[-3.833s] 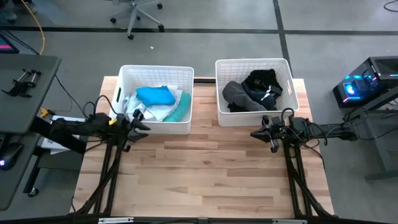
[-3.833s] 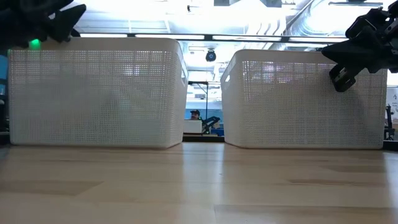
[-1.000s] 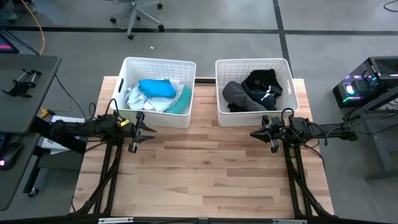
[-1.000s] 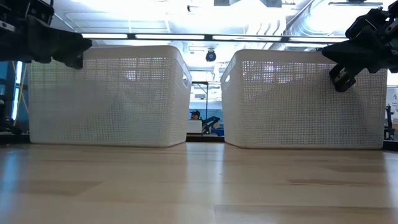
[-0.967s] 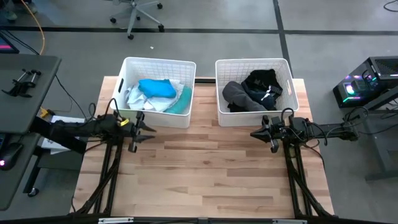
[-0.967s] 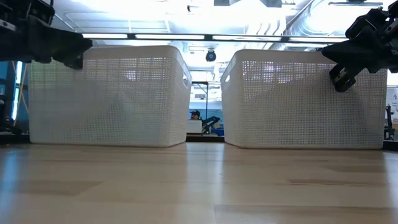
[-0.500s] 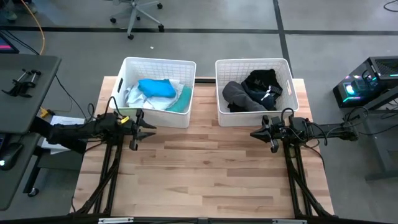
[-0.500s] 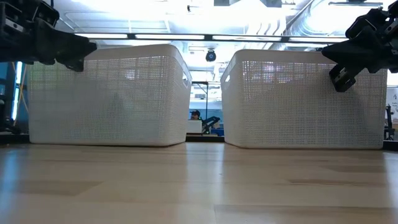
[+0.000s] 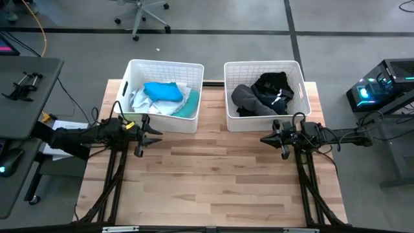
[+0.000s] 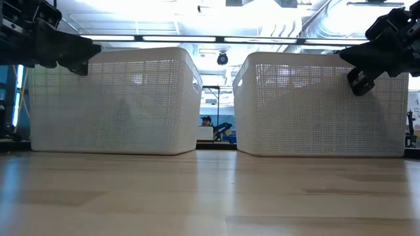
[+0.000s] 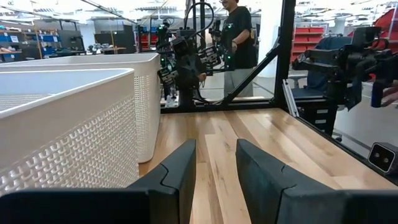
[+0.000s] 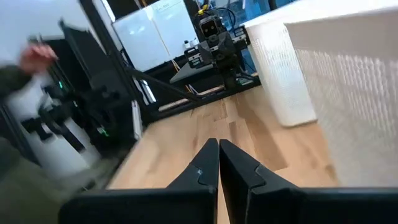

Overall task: Sort clothes
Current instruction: Return to Home Position

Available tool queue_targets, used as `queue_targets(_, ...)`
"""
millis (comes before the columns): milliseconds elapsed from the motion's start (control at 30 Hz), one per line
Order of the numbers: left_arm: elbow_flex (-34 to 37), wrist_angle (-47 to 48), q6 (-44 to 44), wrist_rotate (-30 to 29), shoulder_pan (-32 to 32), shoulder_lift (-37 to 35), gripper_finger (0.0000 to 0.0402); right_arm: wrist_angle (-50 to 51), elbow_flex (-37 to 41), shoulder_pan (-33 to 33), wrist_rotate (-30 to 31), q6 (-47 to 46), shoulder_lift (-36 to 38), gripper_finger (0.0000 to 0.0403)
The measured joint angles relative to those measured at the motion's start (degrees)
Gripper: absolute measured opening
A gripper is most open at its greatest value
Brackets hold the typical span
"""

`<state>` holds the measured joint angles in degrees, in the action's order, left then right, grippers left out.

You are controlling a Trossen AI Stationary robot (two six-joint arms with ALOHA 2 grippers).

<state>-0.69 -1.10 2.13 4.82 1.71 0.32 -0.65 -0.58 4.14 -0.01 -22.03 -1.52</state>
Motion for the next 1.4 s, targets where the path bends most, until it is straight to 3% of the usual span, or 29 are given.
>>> queue_targets(200, 0.0, 0.0, 0.0, 0.0, 0.0, 0.0, 0.0104, 0.0, 0.0, 0.0, 0.0, 18.3, 0.0, 0.0000)
queue_targets(300, 0.0, 0.0, 0.0, 0.0, 0.0, 0.0, 0.0104, 0.0, 0.0, 0.0, 0.0, 22.3, 0.0, 0.0000)
queue_targets(633, 0.0, 0.0, 0.0, 0.1, 0.0, 0.0, 0.0104, 0.0, 0.0, 0.0, 0.0, 17.6, 0.0, 0.0000)
queue_targets(1400, 0.0, 0.0, 0.0, 0.1, 0.0, 0.0, 0.0104, 0.0, 0.0, 0.0, 0.0, 18.0, 0.0, 0.0000)
